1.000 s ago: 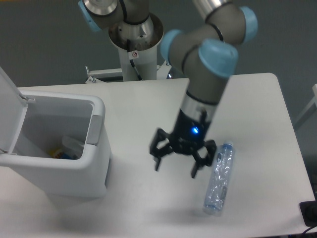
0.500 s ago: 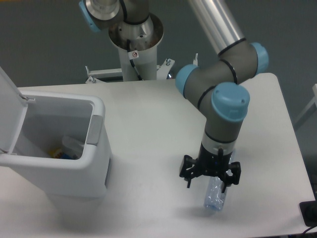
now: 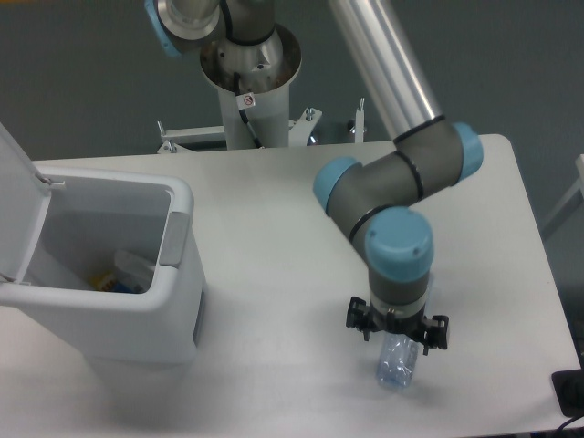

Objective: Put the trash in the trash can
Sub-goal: 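Rotate the gripper to align with the bottle and close on it, then lift the bottle and carry it over the bin opening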

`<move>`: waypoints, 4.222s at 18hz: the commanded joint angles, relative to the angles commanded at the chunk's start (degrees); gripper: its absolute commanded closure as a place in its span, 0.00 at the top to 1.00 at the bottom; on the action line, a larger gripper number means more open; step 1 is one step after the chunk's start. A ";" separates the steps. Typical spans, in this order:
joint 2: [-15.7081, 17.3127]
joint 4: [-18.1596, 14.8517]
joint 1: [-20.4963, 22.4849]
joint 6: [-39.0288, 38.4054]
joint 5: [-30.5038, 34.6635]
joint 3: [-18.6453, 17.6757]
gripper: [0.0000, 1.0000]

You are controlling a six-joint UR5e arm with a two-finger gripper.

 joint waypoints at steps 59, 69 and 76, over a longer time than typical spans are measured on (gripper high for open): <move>14.58 0.44 2.81 -18.72 -47.17 5.88 0.39; 20.39 1.67 1.67 -22.59 -63.71 7.38 0.39; 24.25 1.76 -1.49 -24.96 -64.68 4.14 0.39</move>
